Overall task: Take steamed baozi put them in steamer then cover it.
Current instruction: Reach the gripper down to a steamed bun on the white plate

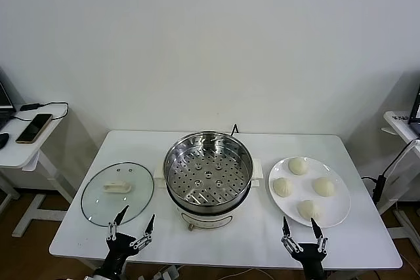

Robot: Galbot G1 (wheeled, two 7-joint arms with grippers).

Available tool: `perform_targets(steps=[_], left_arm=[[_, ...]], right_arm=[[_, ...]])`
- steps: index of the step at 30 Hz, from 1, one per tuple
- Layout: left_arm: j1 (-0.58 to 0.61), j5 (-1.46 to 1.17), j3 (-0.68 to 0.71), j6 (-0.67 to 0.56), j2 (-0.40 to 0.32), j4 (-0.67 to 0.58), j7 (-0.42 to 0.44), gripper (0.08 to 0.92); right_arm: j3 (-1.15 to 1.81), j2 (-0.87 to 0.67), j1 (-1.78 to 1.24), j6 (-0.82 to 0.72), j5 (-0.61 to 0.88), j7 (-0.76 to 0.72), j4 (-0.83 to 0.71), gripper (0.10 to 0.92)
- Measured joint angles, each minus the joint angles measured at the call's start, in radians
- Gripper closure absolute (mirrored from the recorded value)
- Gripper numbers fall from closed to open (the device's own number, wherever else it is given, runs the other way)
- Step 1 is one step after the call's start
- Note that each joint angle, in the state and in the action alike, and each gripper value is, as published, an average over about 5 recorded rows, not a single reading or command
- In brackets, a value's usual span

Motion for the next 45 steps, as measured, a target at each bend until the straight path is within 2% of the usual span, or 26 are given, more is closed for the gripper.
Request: perform_targets(steps=[10,16,20,25,30,39,45], left_arm=[[0.005,-0.002,0.022,-0.055,-0.008,-0.032,-0.002,0.177],[0.007,0.007,0.03,-0.076,-0.013,-0.052,-0.007,0.177],[0.006,0.011,0.034,-0.085,-0.014,-0.055,-0.009,0.177],[0.003,0.016,0.042,-0.093,-0.019,-0.055,-0.011,0.177],[-0.001,0.024,0.045,-0.097,-0.022,-0.057,-0.011,0.177],[-0.007,0.032,0.043,-0.101,-0.023,-0.069,-0.012,0.177],[-0.007,0.033,0.04,-0.101,-0.025,-0.073,-0.016,0.177]], right_arm=[[-0.037,-0.123,0.272,-0.132,0.076,0.045,-0.084,0.203],[-0.141,-0.229,0.549,-0.206,0.173,0.016,-0.242,0.203],[-0.248,-0.3,0.742,-0.247,0.235,-0.069,-0.373,0.203],[-0.397,-0.378,0.968,-0.285,0.261,-0.278,-0.544,0.203],[-0.534,-0.417,1.178,-0.28,0.202,-0.594,-0.724,0.203],[-0.736,-0.405,1.48,-0.243,-0.087,-1.144,-0.978,0.203],[-0.831,-0.342,1.622,-0.216,-0.304,-1.355,-1.111,0.203]])
